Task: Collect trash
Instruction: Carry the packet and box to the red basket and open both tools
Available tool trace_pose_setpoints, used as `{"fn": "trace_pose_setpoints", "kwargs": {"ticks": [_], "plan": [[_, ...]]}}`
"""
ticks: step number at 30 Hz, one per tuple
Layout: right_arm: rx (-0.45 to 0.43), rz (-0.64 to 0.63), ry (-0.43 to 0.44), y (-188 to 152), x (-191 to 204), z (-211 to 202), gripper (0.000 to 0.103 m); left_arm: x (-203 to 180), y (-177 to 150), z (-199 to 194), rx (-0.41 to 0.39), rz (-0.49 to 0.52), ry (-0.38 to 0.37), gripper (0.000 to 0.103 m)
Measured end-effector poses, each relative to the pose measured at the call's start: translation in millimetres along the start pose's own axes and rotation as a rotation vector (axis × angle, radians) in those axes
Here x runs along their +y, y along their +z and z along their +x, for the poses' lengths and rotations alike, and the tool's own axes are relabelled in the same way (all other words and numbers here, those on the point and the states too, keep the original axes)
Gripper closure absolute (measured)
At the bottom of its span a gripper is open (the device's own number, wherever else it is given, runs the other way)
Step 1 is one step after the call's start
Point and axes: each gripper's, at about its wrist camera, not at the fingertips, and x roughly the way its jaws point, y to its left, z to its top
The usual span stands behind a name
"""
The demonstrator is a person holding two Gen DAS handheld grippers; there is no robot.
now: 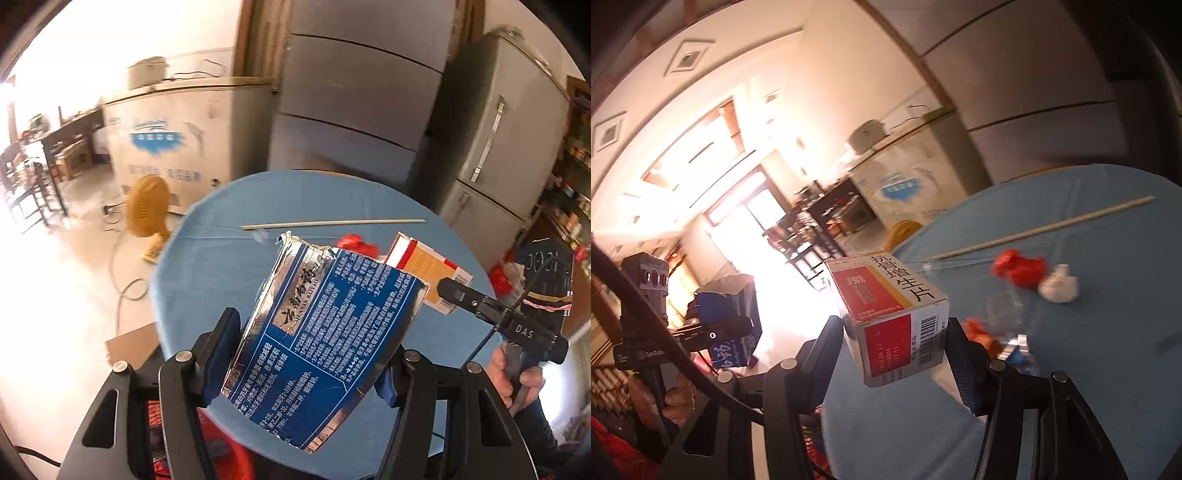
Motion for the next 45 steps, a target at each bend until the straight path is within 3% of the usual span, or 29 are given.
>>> {"fn": "trace_pose_setpoints", "kwargs": {"ticks": [6, 21, 24, 33, 38, 45], "plan": [[0.044, -0.043, 0.103, -1, 36, 32, 0.044, 35, -18, -13, 0.003, -0.042, 0.158, 0.037], [0.246, -0.124, 0.298, -29, 106, 131, 0.044, 147, -94, -18, 0.230, -0.271, 0.431, 0.037], [0.304, -0.137, 0.318, -43, 118, 155, 0.044, 161, -112, -11, 0.289, -0.318, 0.440, 0.037], [0.501, -0.189, 0.271, -96, 126, 223, 0.044, 176, -160, 30, 0.440, -0.391, 0.408, 0.037], [0.624, -0.208, 0.241, -127, 121, 261, 0.044, 180, -176, 47, 0.479, -0.395, 0.419, 0.037], [0.714, -0.242, 0.230, -151, 125, 286, 0.044, 177, -197, 59, 0.526, -0.402, 0.437, 0.037]]}}
